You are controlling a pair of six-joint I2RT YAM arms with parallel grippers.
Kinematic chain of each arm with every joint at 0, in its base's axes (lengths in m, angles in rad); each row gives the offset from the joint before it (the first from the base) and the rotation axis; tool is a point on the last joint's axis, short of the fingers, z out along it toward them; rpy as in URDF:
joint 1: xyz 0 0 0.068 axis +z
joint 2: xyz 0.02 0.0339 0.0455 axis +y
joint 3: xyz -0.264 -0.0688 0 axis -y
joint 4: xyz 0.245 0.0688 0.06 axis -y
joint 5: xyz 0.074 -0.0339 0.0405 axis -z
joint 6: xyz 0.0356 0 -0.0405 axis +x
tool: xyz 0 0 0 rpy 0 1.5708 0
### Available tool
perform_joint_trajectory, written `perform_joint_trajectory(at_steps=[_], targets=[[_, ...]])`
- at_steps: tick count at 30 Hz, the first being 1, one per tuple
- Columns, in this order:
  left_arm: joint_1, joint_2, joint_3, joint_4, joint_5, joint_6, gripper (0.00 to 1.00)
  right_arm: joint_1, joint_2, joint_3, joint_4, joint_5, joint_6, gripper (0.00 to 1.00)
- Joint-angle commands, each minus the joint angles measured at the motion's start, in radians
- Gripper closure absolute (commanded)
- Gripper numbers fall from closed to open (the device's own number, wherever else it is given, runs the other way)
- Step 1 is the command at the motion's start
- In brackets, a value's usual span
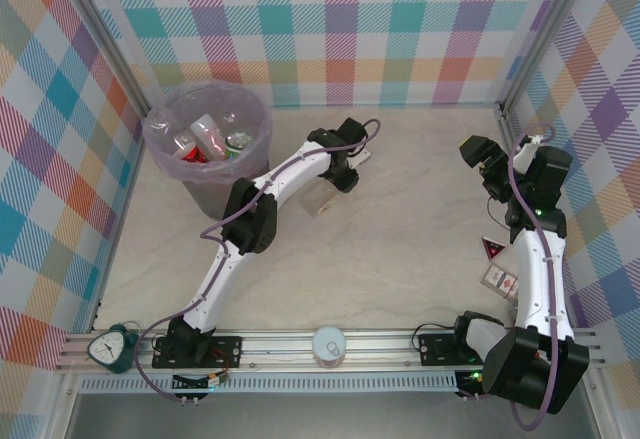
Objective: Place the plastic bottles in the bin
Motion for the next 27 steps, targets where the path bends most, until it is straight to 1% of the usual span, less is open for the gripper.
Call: perform_joint_trajectory(at_steps=[1,5,15,23,27], targets=[[-0.016,-0.053,-0.045,0.018,-0.002,-0.032,0.69,-0.002,-0.018,-0.005,0.012,-0.009,-0.005,0.01],[-0.027,-0.094,-0.051,0.026,-0.005,-0.051,0.73,-0.002,-0.022,-0.005,0.006,-0.007,-0.007,0.01],[-0.054,-0.281,-0.166,0.134,-0.028,-0.149,0.78,-0.002,-0.02,-0.011,0.008,0.001,-0.007,0.01],[-0.074,-0.448,-0.278,0.265,-0.035,-0.238,0.81,-0.002,-0.005,-0.022,0.037,-0.012,0.01,0.01],[-0.081,-0.478,-0.271,0.257,-0.057,-0.242,0.83,-0.002,-0.005,-0.02,0.032,-0.011,0.006,0.01]])
